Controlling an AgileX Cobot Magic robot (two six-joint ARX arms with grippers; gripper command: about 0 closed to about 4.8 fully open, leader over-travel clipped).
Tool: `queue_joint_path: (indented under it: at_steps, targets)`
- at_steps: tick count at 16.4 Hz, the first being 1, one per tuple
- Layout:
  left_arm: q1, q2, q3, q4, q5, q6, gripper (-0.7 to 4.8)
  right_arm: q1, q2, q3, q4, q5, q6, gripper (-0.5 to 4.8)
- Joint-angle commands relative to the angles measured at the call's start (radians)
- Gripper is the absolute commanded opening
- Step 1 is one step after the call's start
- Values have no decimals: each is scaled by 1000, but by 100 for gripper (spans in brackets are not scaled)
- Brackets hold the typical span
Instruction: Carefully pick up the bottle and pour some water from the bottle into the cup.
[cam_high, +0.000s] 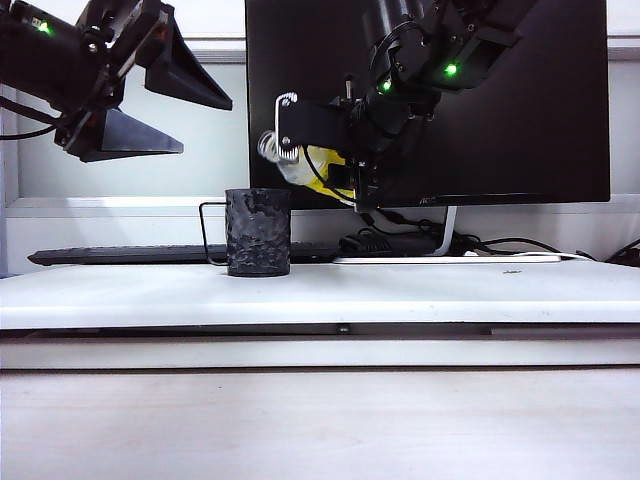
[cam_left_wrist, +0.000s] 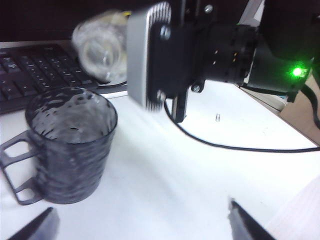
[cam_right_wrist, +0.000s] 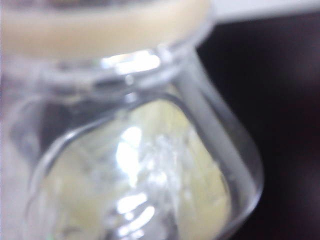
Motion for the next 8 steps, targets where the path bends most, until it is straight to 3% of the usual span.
queue_joint_path:
  at_steps: [1,4,8]
  targets:
    - [-1,-5,3,9,14,1,479,0,-12,11,-34,-56,-102,197]
    - [-1,-5,3,8,14,1,479,0,-12,11,-16,-44,-136,153]
    - [-1,-4,3,7,15,0,479,0,-12,11,-11,-43,-141,153]
